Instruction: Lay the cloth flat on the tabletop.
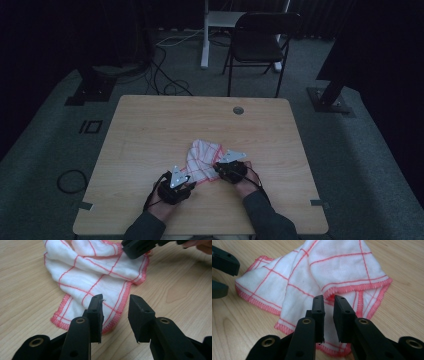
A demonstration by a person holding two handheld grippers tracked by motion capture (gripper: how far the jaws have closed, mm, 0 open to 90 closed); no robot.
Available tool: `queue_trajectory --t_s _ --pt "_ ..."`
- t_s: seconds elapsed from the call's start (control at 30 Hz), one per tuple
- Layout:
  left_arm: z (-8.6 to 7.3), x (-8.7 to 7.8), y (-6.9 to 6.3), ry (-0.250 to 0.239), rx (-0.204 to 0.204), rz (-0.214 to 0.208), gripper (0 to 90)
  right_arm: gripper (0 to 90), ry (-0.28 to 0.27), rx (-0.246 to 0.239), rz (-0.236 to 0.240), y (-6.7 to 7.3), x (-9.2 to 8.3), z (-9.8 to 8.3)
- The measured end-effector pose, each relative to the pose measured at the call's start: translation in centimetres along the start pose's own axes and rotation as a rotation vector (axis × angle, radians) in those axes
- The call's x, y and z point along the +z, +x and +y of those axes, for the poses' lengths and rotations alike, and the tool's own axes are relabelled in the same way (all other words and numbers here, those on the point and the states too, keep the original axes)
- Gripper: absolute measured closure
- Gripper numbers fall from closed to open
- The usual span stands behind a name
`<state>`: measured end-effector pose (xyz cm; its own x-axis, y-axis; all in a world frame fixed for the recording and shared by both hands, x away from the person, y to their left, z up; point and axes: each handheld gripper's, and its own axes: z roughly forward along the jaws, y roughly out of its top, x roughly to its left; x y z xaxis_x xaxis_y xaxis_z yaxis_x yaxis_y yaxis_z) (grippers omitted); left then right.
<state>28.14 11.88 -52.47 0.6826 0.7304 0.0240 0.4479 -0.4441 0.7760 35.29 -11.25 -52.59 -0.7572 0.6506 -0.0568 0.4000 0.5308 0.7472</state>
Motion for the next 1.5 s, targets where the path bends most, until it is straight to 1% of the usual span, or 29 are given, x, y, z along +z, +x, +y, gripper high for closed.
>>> queue_trajectory --t_s 0.07,0.13,0.2,0.27,0.3,0.37,0.4,0.5,0.8,1.13,1.3,1.5 --pt "0.1 0.1 -0.1 0.002 -0.001 -0.006 64.9 78.5 0.008 0.002 0.005 0.0 0.2 0.2" --pt "0.1 0.3 -0.3 0.009 0.007 -0.010 64.6 77.1 0.021 0.018 0.011 0.0 0.6 0.2" --pt "0.1 0.5 -0.5 0.014 0.010 -0.016 64.6 77.2 0.025 0.017 0.011 0.0 0.8 0.1" --pt "0.3 0.8 -0.5 0.023 0.016 -0.021 64.5 79.8 0.023 0.017 0.008 0.0 1.0 0.3" --pt "0.3 0.9 -0.6 0.021 0.013 -0.023 64.6 82.9 0.023 0.020 0.001 0.1 1.0 0.3" --pt "0.4 1.3 -0.7 0.027 0.019 -0.028 64.6 88.6 0.024 0.019 0.004 0.0 1.1 0.5" --pt "0.4 1.4 -0.8 0.032 0.023 -0.029 64.6 89.2 0.020 0.011 -0.003 0.1 1.1 0.5" --pt "0.3 1.7 -0.9 0.046 0.026 -0.030 64.6 89.7 0.015 0.007 -0.012 0.0 0.8 0.6" --pt "-0.2 2.0 -0.3 0.072 0.014 -0.009 66.3 89.8 0.009 0.024 -0.032 -1.2 -0.1 0.6" --pt "-0.6 1.9 0.4 0.075 -0.002 0.010 67.7 89.9 0.002 0.034 -0.055 -2.2 -1.0 0.4" --pt "-0.7 1.6 1.0 0.082 -0.009 0.029 68.0 89.9 0.000 0.039 -0.065 -2.6 -1.4 0.3" --pt "-0.9 1.4 1.7 0.084 -0.030 0.051 68.5 89.9 0.004 0.045 -0.077 -3.1 -1.7 0.0"
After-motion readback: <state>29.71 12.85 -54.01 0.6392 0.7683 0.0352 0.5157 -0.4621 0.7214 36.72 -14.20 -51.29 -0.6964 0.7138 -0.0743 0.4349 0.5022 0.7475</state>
